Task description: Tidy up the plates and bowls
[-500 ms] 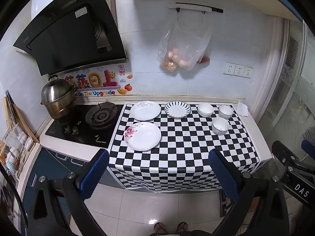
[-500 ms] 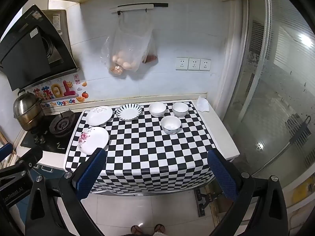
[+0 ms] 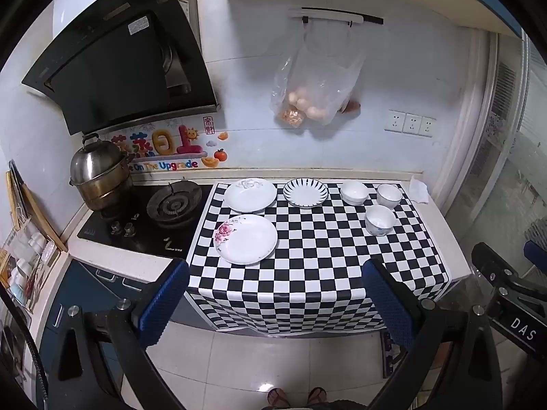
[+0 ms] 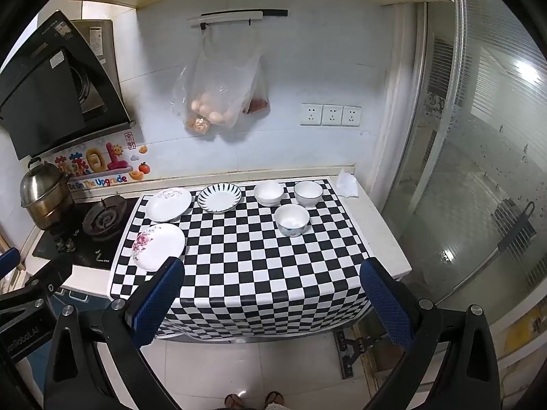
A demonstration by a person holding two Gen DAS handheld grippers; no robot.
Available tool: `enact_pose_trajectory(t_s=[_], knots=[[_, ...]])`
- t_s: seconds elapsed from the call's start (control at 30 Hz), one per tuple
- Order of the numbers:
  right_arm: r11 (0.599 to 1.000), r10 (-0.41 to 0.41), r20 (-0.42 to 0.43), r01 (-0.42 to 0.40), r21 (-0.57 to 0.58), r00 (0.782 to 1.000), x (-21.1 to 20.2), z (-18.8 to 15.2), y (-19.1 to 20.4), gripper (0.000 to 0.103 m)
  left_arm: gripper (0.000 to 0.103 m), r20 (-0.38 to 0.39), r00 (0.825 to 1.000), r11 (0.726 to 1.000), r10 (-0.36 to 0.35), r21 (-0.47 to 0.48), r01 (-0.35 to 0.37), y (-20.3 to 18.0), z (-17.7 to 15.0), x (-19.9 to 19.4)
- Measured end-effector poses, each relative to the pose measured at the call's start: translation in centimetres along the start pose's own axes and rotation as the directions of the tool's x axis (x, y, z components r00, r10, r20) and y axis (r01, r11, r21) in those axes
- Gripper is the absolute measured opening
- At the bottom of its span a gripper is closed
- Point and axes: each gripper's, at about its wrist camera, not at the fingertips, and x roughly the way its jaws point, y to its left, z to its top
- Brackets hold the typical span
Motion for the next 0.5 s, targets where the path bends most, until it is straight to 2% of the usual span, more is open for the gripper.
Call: enact_pose_trajectory(t_s=[0.5], knots=[[1.0,-0.015,0.005,0.015,-0.006,1.0,-0.13,0.02,-0.66,0.103,0.103,0.005,1.0,1.0,-0.006,-0.008,0.006,-0.55,0.17,-0.49]])
